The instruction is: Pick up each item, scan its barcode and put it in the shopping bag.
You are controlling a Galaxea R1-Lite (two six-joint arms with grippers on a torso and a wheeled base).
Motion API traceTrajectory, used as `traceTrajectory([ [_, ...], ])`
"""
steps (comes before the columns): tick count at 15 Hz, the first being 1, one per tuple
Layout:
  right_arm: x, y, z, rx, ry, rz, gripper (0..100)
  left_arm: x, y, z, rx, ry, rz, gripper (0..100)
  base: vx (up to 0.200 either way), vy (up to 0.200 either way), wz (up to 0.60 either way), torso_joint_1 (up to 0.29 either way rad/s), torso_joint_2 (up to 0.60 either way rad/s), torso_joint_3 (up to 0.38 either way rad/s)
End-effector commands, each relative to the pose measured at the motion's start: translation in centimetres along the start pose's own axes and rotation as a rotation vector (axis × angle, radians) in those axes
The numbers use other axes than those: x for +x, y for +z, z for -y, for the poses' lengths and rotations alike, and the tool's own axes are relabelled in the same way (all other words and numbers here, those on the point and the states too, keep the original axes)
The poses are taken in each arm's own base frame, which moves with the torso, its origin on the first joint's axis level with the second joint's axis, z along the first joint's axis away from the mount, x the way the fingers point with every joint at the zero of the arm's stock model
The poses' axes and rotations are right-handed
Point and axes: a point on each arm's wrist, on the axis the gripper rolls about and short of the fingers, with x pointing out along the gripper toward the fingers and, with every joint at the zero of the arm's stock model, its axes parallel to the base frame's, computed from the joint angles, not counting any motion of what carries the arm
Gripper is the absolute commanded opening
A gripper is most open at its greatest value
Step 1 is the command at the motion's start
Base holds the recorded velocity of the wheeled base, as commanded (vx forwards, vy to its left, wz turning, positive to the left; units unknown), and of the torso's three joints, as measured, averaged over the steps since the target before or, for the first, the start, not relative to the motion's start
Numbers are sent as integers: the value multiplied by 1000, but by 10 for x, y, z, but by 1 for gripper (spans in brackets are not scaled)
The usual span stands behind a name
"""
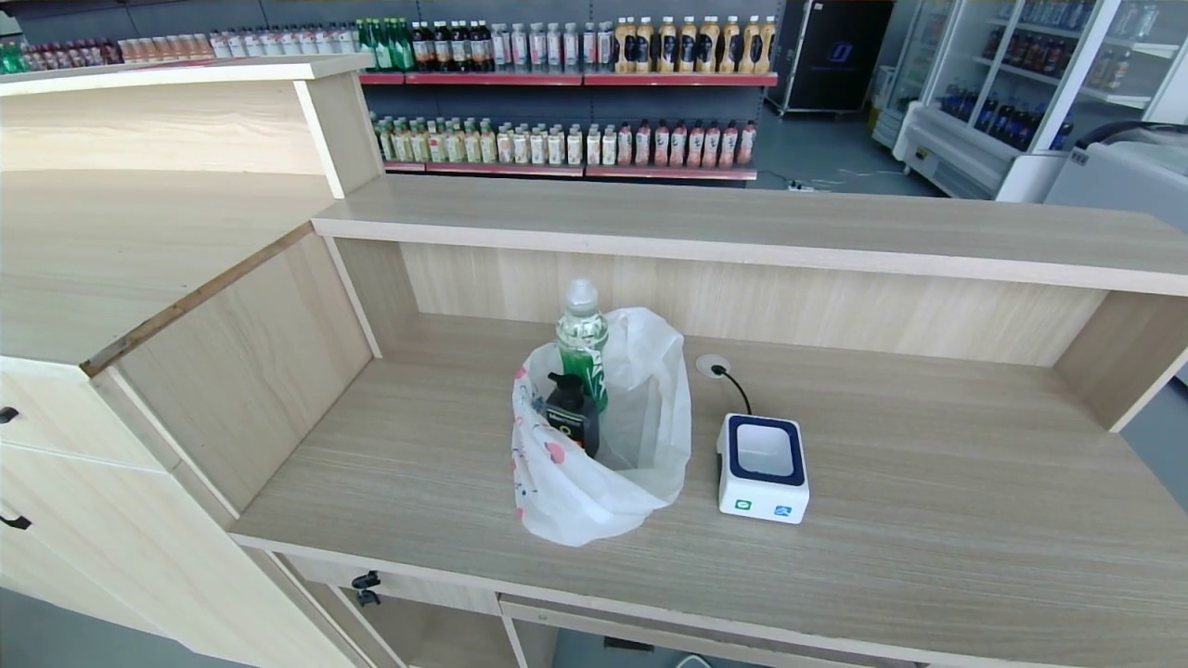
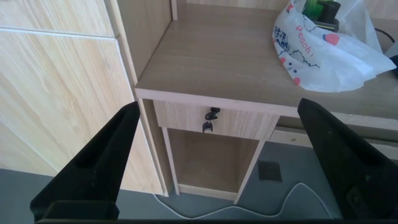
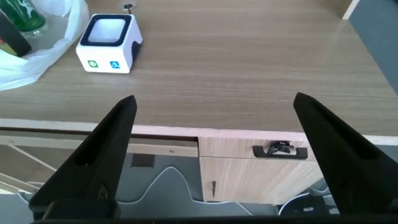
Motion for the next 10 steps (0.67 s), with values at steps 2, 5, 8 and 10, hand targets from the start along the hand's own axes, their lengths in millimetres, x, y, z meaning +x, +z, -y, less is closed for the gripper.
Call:
traceTrajectory([
  [2,-4,-1,0,13,25,46,100,0,0,0,0,0,-1,100,0,0,0,0,0,0],
  [5,-4,-1,0,17,25,46,100,0,0,0,0,0,-1,100,0,0,0,0,0,0],
  [8,-4,-1,0,16,25,46,100,0,0,0,0,0,-1,100,0,0,0,0,0,0],
  [10,-4,-1,0,11,25,44,100,0,0,0,0,0,-1,100,0,0,0,0,0,0],
])
